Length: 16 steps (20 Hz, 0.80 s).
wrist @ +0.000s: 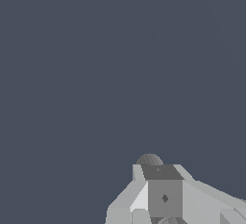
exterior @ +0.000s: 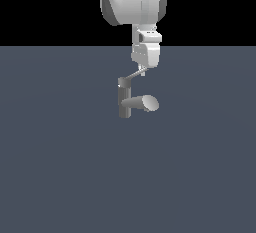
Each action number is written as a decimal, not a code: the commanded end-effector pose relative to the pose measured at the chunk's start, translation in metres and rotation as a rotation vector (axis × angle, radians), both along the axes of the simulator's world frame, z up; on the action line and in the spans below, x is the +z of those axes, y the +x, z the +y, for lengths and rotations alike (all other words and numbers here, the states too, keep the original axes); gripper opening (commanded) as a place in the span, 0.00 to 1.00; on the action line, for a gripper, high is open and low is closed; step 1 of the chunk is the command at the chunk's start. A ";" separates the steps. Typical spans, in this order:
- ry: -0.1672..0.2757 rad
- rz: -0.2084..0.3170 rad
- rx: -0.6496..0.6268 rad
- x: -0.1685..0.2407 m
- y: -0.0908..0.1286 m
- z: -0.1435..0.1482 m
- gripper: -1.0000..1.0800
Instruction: Turn on the faucet by rotating a designated handle.
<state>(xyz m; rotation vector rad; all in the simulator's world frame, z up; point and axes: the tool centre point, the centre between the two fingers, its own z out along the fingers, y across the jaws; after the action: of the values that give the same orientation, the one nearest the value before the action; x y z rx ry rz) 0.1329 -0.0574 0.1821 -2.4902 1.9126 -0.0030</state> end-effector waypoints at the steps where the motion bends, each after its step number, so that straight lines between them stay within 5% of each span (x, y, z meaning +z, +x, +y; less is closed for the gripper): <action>1: 0.000 0.003 -0.001 0.000 -0.007 -0.003 0.00; 16: 0.000 0.003 -0.001 0.000 -0.046 -0.017 0.00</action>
<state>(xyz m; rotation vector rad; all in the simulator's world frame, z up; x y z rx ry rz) 0.0994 -0.0628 0.1941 -2.4896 1.8859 -0.0321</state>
